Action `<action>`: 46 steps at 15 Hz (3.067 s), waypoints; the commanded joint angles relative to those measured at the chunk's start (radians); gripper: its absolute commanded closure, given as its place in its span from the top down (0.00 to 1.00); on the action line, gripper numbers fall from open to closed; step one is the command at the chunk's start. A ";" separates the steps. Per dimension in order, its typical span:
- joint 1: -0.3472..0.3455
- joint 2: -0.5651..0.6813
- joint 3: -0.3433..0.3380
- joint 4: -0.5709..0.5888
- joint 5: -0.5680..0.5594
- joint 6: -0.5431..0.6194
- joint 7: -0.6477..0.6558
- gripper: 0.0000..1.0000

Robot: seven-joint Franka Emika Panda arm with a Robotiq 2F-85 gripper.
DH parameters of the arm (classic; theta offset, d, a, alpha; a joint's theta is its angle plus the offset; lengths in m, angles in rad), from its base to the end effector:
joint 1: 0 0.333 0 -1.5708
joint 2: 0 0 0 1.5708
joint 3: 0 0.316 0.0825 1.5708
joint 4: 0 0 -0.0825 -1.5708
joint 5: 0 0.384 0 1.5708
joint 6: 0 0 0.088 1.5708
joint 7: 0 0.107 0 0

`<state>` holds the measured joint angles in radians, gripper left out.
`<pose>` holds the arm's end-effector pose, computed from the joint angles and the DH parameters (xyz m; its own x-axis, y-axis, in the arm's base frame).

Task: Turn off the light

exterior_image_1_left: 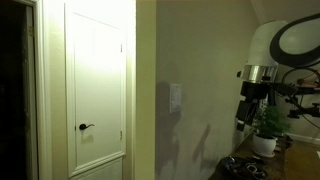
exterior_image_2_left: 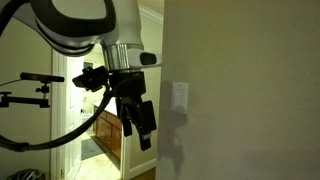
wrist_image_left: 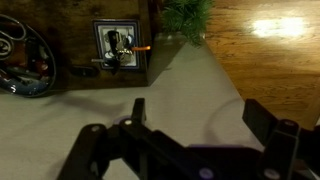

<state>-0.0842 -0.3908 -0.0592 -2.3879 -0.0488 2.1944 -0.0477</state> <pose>0.4420 -0.0670 0.4849 0.9789 -0.0645 0.1941 -0.0718 -0.9969 0.0312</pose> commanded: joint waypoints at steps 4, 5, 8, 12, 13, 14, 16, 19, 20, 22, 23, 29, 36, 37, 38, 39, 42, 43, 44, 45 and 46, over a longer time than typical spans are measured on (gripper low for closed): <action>0.065 0.079 0.033 0.065 0.080 0.110 0.021 1.00; 0.072 0.090 0.038 0.075 0.085 0.140 0.018 1.00; 0.081 0.135 0.049 0.121 0.087 0.207 0.012 1.00; 0.083 0.201 0.052 0.192 0.090 0.269 0.010 0.87; 0.083 0.221 0.051 0.214 0.092 0.280 0.008 0.74; 0.084 0.241 0.051 0.235 0.096 0.290 0.005 0.62; 0.083 0.276 0.052 0.274 0.095 0.310 0.002 0.47; 0.084 0.320 0.053 0.326 0.106 0.347 -0.002 0.28; 0.084 0.333 0.054 0.339 0.113 0.359 -0.003 0.20; 0.084 0.352 0.055 0.361 0.123 0.385 -0.002 0.07; 0.084 0.360 0.056 0.368 0.130 0.395 -0.001 0.06; 0.086 0.404 0.064 0.404 0.185 0.453 -0.005 0.04; 0.084 0.407 0.068 0.403 0.188 0.466 -0.011 0.06; 0.084 0.376 0.069 0.377 0.202 0.440 -0.036 0.06; 0.084 0.344 0.068 0.348 0.193 0.410 -0.055 0.05; 0.083 0.315 0.067 0.323 0.186 0.371 -0.070 0.31; 0.081 0.244 0.057 0.263 0.195 0.223 -0.104 0.38; 0.079 0.227 0.053 0.252 0.177 0.174 -0.091 0.44; 0.081 0.209 0.048 0.239 0.191 0.127 -0.102 0.51; 0.079 0.194 0.045 0.225 0.182 0.086 -0.094 0.56; 0.077 0.182 0.042 0.215 0.170 0.046 -0.081 0.64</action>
<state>-0.0046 -0.1279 -0.0020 -2.0987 0.1317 2.3364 -0.1201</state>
